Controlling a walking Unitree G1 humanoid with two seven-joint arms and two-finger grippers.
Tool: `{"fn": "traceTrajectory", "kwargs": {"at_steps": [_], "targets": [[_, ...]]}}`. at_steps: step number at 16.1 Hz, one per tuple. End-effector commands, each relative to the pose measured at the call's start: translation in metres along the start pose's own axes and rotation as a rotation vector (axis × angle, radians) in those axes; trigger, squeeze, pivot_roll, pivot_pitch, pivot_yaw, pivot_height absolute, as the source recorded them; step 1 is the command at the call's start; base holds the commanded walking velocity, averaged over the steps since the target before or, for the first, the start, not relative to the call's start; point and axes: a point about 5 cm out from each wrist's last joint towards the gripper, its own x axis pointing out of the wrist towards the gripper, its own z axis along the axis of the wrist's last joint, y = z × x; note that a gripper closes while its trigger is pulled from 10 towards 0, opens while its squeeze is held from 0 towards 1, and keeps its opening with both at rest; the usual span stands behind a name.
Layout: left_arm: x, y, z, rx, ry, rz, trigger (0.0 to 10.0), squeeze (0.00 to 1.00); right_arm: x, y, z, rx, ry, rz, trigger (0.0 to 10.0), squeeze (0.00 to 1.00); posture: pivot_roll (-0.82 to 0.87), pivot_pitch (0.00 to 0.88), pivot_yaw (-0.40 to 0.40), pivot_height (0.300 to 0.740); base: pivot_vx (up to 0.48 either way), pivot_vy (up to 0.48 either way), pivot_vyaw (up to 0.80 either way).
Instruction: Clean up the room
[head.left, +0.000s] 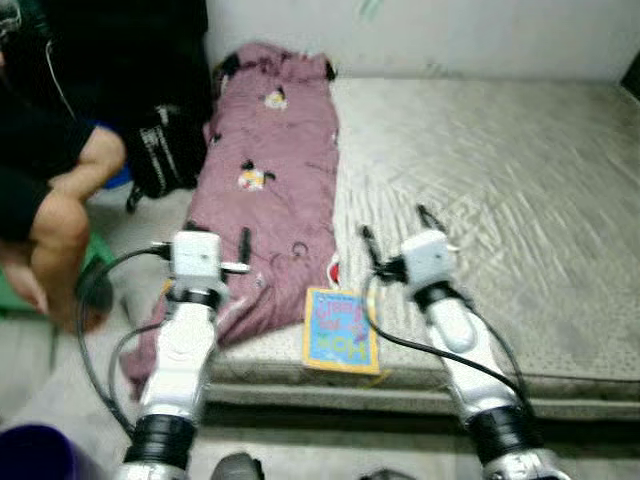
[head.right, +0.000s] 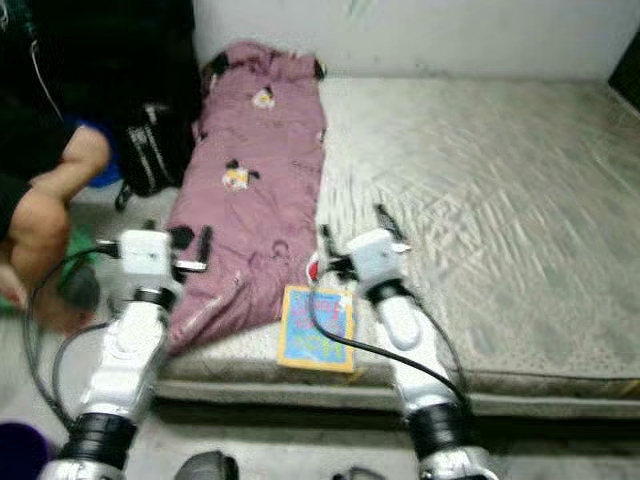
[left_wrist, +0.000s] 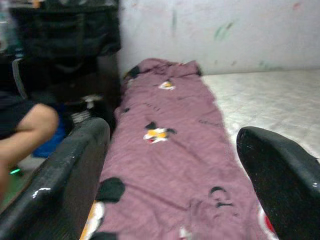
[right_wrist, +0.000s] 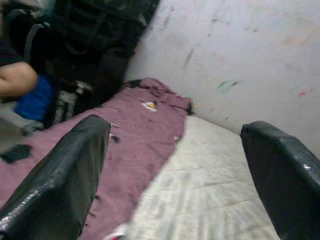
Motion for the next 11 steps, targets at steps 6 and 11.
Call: {"fn": "traceTrajectory", "kwargs": {"at_steps": [6,11], "targets": [[0.0024,-0.0039,0.0037,-0.009,-0.012,-0.013,10.0,0.0,0.0,-0.0033,0.0007,-0.028,-0.005,0.013,10.0,0.0,-0.04,0.0,0.023,0.74,0.0,-0.083,0.07],[0.0024,-0.0049,0.0039,-0.012,-0.012,-0.013,10.0,0.0,-0.0001,-0.0034,-0.001,-0.011,0.008,0.008,10.0,0.0,-0.04,0.0,0.021,0.74,0.0,0.0,0.0]]}}
